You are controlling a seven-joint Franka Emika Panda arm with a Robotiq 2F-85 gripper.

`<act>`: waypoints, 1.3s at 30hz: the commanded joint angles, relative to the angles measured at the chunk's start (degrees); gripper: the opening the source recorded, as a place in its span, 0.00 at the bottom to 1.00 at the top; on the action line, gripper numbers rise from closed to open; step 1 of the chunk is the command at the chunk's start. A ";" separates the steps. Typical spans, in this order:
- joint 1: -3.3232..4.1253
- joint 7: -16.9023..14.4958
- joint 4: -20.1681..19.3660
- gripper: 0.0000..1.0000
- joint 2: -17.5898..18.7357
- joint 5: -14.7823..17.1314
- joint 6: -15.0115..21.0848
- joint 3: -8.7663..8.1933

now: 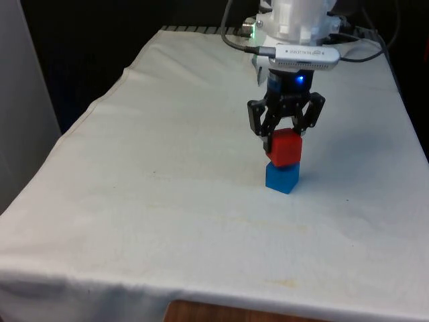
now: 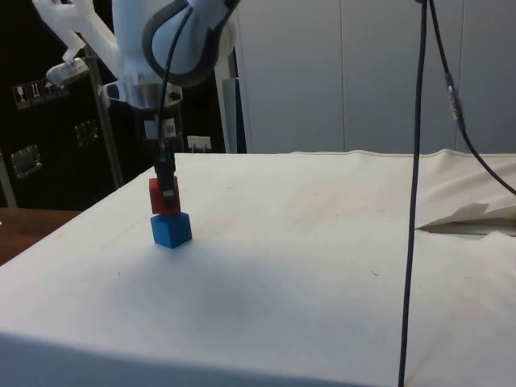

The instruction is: Stack the two cubes.

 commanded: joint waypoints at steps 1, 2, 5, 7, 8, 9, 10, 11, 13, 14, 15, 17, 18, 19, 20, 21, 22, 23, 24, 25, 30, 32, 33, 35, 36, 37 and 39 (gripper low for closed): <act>0.06 0.00 0.00 0.03 0.23 0.00 0.29 0.06; 0.00 0.00 0.00 0.03 0.06 0.00 0.00 0.00; -0.06 -0.06 0.06 0.03 0.69 0.11 0.57 0.11; -0.06 -0.11 0.06 0.03 0.97 0.17 0.69 0.17; -0.06 -0.11 0.06 0.03 0.97 0.17 0.63 0.17; -0.06 -0.11 0.06 0.03 0.97 0.11 0.63 0.11; -0.06 -0.11 0.06 0.03 0.97 0.11 0.57 0.11; -0.06 -0.11 0.06 0.03 0.92 0.11 0.52 0.11; -0.06 -0.11 0.06 0.03 0.92 0.06 0.57 0.11; -0.06 -0.17 0.06 0.03 0.97 0.06 0.63 0.06; -0.06 -0.17 0.06 0.03 0.97 0.06 0.69 0.06; -0.11 -0.17 0.06 0.03 1.09 0.06 0.86 0.11; -0.11 -0.17 0.06 0.03 1.09 0.06 0.92 0.11; -0.11 -0.17 0.06 0.03 1.15 0.06 0.97 0.11; -0.11 -0.17 0.11 0.03 1.20 0.06 1.03 0.11; -0.06 -0.17 0.11 0.03 1.32 0.06 1.09 0.11; 0.00 -0.06 0.06 0.03 1.09 0.00 0.52 0.00; -0.11 -0.23 0.11 0.03 1.38 0.06 1.20 0.11; -0.11 -0.23 0.11 0.03 1.43 0.06 1.26 0.11; -0.11 -0.23 0.17 0.03 1.49 0.06 1.32 0.11; -0.17 -0.34 0.40 0.03 2.06 0.17 1.78 0.17; 0.00 -0.11 0.17 0.03 1.55 0.00 1.15 0.00; -0.29 -0.52 0.57 0.03 2.46 0.29 2.01 0.29; -0.23 -0.46 0.52 0.03 2.35 0.23 2.01 0.23; -0.17 -0.46 0.46 0.03 2.23 0.23 1.95 0.23; -0.17 -0.46 0.40 0.03 2.18 0.17 1.95 0.17; -0.11 -0.40 0.34 0.03 1.95 0.11 1.66 0.11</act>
